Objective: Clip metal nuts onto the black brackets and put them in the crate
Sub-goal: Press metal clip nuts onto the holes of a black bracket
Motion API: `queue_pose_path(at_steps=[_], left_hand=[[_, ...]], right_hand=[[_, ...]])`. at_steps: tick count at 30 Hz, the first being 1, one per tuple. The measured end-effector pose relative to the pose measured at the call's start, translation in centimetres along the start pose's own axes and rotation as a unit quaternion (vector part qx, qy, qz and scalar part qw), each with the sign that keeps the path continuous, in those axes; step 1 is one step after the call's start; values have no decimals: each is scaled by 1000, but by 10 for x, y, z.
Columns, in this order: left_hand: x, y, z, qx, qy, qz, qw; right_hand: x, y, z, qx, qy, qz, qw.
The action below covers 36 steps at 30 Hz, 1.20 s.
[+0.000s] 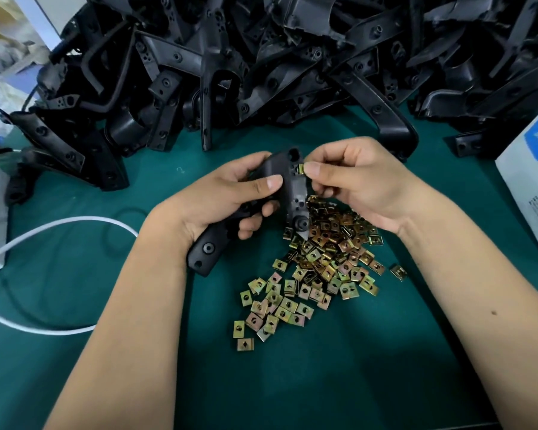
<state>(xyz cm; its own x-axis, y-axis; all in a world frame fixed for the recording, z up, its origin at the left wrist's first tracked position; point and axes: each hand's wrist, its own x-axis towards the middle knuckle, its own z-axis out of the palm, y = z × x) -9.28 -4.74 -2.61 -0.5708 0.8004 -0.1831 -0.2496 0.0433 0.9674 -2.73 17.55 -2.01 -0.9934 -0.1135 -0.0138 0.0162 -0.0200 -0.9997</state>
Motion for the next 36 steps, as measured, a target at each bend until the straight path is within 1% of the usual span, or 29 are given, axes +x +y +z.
queue_pose_path(at_steps=[1, 2, 3, 4, 5, 7, 8, 9, 10, 11, 12, 14, 16, 18, 20, 22, 23, 25, 27, 28, 30, 32, 36], left_hand=[[-4, 1, -4, -30, -9, 7, 999], [-9, 2, -11, -65, -5, 25, 998], [-16, 4, -19, -95, 9, 52, 994], [-22, 6, -27, -115, 31, 83, 989], [-26, 8, -33, -118, 55, 115, 985], [-23, 9, -35, -97, 119, 145, 977], [-17, 8, -30, -88, 156, 141, 974], [-10, 8, -25, -89, 190, 137, 968], [-3, 7, -19, -95, 213, 131, 963], [1, 7, -14, -103, 224, 127, 961], [5, 6, -11, -105, 227, 116, 961], [6, 4, -8, -95, 217, 99, 966], [5, 3, -8, -87, 213, 88, 969], [5, 3, -7, -73, 203, 84, 973], [6, 3, -4, -59, 181, 79, 978], [6, 2, -1, -38, 153, 63, 985], [6, 1, 0, -20, 142, 52, 988], [6, 0, 1, 15, 119, 33, 992], [6, 0, 1, 26, 101, 24, 994], [6, 0, 1, 30, 91, 20, 995], [5, 0, 1, 46, 75, 15, 996], [5, 0, 1, 66, 66, 10, 996], [3, 3, 2, 73, 70, 5, 995]], right_hand=[[-1, -1, -6, 22, -2, -2, 1000], [-1, -3, -15, 41, 18, -7, 999], [-2, -3, -25, 51, 56, -13, 997], [-2, -2, -32, 31, 107, -21, 994], [-1, 1, -36, -29, 159, -25, 987], [3, 12, -33, -185, 236, -28, 954], [6, 16, -29, -231, 264, -35, 936], [8, 18, -25, -248, 280, -50, 926], [8, 17, -22, -262, 276, -70, 922], [7, 15, -19, -295, 253, -83, 917], [6, 12, -17, -350, 213, -85, 908], [3, 9, -12, -452, 118, -55, 882], [0, 9, -9, -497, 64, -25, 865], [0, 8, -7, -494, 50, -15, 868], [-1, 7, -7, -488, 58, -17, 871], [-2, 8, -7, -467, 94, -33, 879], [-2, 9, -7, -437, 117, -43, 891], [-3, 9, -6, -323, 150, -65, 932], [-3, 8, -3, -165, 155, -79, 971], [-3, 8, 0, -100, 151, -77, 980], [-2, 10, 6, -25, 143, -70, 987], [-1, 13, 12, 1, 131, -74, 989], [1, 16, 18, -8, 141, -91, 986]])
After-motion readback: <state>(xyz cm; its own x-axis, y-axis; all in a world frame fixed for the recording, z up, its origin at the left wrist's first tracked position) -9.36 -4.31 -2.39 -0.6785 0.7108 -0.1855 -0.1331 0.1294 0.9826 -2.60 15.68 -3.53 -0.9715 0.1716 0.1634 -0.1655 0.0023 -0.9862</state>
